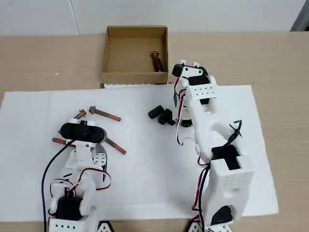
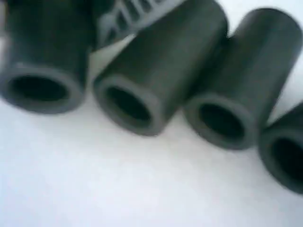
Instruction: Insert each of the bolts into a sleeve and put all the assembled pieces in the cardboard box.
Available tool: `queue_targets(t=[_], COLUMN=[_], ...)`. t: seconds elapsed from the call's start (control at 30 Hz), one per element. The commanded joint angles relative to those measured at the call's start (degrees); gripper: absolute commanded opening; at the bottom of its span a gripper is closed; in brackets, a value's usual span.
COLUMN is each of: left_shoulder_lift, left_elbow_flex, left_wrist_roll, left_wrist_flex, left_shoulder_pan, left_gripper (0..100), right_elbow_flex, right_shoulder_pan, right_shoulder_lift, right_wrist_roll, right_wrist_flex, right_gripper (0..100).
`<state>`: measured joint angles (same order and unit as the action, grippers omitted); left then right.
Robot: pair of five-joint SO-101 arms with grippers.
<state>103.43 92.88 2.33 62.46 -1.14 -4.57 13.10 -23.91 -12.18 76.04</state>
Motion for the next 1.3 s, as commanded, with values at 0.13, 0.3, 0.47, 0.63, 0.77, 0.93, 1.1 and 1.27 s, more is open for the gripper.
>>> queue_targets(t=[0.13,0.3,0.47,0.63,0.77,0.93,1.1,1.27], left_shoulder_lift=[0.6,0.6,0.6,0.6,0.6,0.4,0.2,-4.9], left_elbow_flex=[0.0,0.0,0.0,0.0,0.0,-1.6,-9.5,-18.2], left_wrist_roll=[-0.1,-0.4,-0.4,-0.4,-0.4,-0.4,-5.7,-9.4], left_wrist_flex=[-0.2,-0.2,-0.2,-0.2,-0.2,-4.4,-1.0,5.1], left_shoulder_pan=[0.3,-0.2,-0.2,0.0,0.3,2.4,6.9,10.0], left_gripper=[1,1,1,1,1,1,9,9], right_elbow_flex=[-0.2,-0.4,-0.4,-0.4,0.0,5.9,20.6,33.1], right_shoulder_pan=[0.3,1.9,2.5,2.4,2.2,2.3,2.0,2.0], right_shoulder_lift=[1.2,12.1,24.3,36.2,45.8,58.1,69.8,80.0], right_wrist_roll=[-0.5,-0.4,-0.2,-0.1,-0.1,-0.1,-0.1,-0.2], right_wrist_flex=[-0.1,2.0,7.4,17.7,21.7,21.9,21.7,18.3], right_gripper=[0.2,0.2,0.3,0.3,0.3,0.3,0.3,0.3])
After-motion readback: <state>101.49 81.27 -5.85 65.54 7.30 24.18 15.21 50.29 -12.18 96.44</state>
